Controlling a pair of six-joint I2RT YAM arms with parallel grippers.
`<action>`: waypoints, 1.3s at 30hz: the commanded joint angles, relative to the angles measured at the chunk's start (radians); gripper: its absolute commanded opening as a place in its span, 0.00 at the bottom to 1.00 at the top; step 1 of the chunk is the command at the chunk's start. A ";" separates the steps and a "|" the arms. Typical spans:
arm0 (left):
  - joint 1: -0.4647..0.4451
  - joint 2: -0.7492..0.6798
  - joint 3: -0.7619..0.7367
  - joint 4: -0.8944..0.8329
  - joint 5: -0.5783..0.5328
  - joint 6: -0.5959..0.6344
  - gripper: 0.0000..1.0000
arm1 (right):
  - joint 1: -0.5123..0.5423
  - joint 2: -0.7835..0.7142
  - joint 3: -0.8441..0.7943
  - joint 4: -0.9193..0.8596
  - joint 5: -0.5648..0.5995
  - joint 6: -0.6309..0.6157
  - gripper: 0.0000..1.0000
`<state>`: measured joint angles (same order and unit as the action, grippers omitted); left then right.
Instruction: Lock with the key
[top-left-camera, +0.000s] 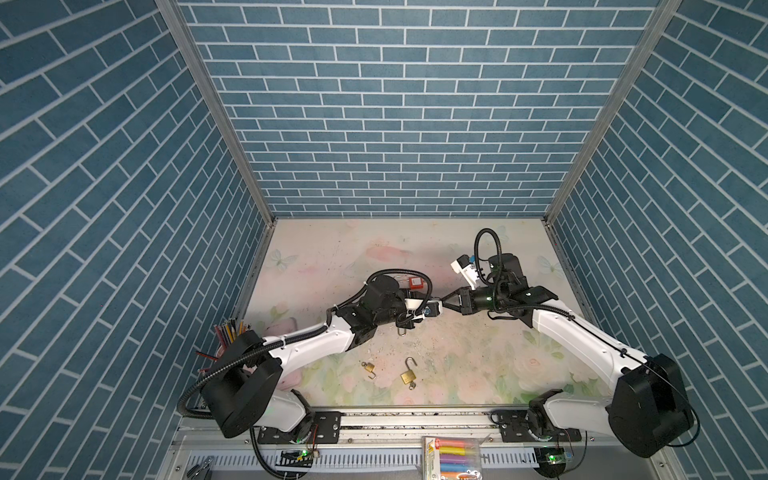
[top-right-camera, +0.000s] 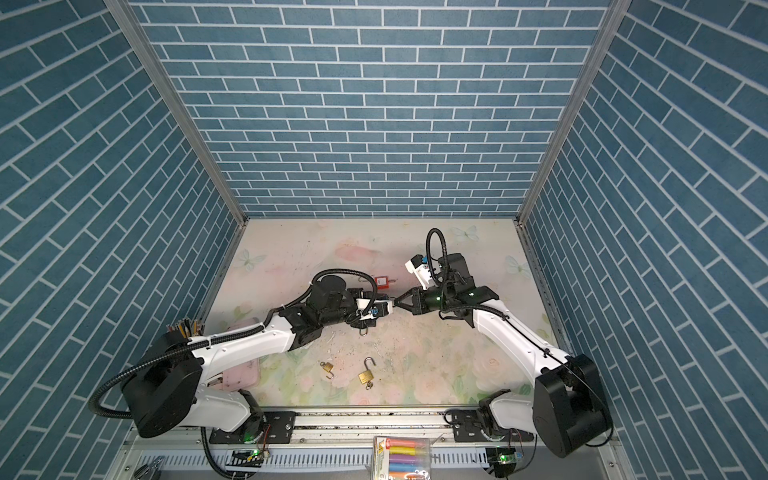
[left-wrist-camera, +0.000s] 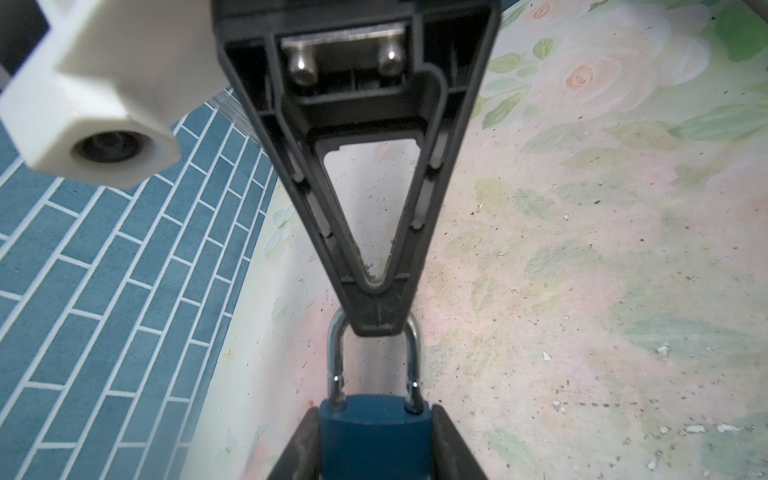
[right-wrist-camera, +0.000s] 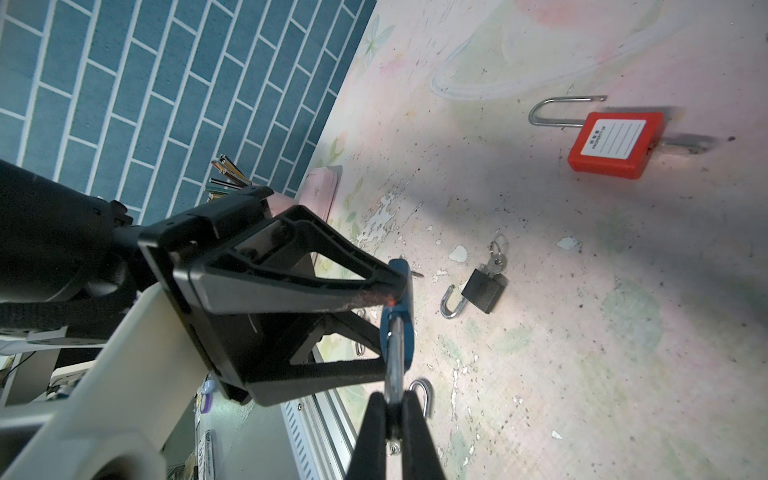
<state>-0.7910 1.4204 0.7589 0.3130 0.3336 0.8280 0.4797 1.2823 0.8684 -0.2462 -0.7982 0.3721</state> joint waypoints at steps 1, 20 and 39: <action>-0.009 -0.017 -0.007 0.100 -0.025 0.024 0.00 | 0.009 0.013 0.003 0.011 -0.021 0.030 0.00; -0.029 0.009 0.078 0.221 -0.015 -0.041 0.00 | 0.063 0.097 -0.053 0.133 -0.035 0.069 0.00; -0.036 0.054 0.219 0.309 0.090 -0.103 0.00 | 0.089 0.206 -0.119 0.268 -0.061 0.101 0.00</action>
<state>-0.7826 1.5139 0.8268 0.2211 0.2489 0.7490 0.5022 1.4284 0.7910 0.0433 -0.7971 0.4488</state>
